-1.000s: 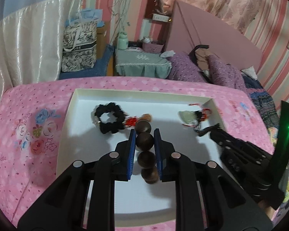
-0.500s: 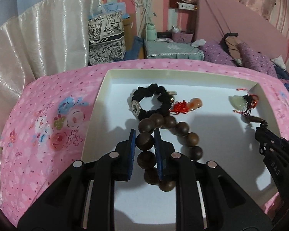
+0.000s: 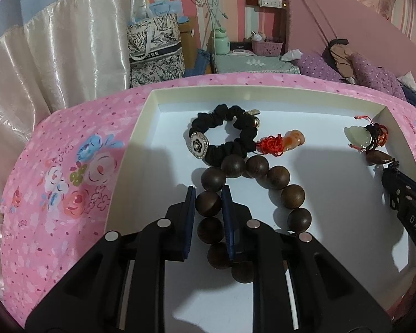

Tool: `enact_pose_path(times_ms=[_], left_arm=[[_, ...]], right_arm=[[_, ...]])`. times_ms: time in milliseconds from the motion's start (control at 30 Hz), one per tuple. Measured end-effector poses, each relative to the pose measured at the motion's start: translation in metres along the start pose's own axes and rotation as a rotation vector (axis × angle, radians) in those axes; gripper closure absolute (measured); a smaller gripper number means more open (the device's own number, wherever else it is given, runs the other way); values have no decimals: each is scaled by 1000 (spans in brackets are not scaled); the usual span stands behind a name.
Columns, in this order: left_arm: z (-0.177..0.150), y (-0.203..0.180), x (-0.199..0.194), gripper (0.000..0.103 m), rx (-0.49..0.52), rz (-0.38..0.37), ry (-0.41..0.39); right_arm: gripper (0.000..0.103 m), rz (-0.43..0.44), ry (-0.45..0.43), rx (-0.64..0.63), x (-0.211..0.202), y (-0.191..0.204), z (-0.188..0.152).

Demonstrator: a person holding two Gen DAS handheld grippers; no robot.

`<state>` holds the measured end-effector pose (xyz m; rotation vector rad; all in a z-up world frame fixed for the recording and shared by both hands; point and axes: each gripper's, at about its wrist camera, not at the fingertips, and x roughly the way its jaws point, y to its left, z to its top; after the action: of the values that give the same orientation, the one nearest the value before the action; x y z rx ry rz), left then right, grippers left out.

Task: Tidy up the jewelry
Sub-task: 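Carry the bead bracelet and cord pendant over the tray and open both tools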

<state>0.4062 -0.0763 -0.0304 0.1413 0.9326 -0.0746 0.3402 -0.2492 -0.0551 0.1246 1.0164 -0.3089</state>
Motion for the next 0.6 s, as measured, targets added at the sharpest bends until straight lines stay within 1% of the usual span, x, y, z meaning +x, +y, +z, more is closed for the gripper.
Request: enact_pose_path(times_ms=[367, 600], left_arm=[[0, 5, 3, 85, -16, -36, 1], [-1, 4, 2, 85, -20, -40, 1]], right_arm=[[87, -3, -2, -9, 0, 1, 0], [86, 8, -1, 1, -1, 0, 1]])
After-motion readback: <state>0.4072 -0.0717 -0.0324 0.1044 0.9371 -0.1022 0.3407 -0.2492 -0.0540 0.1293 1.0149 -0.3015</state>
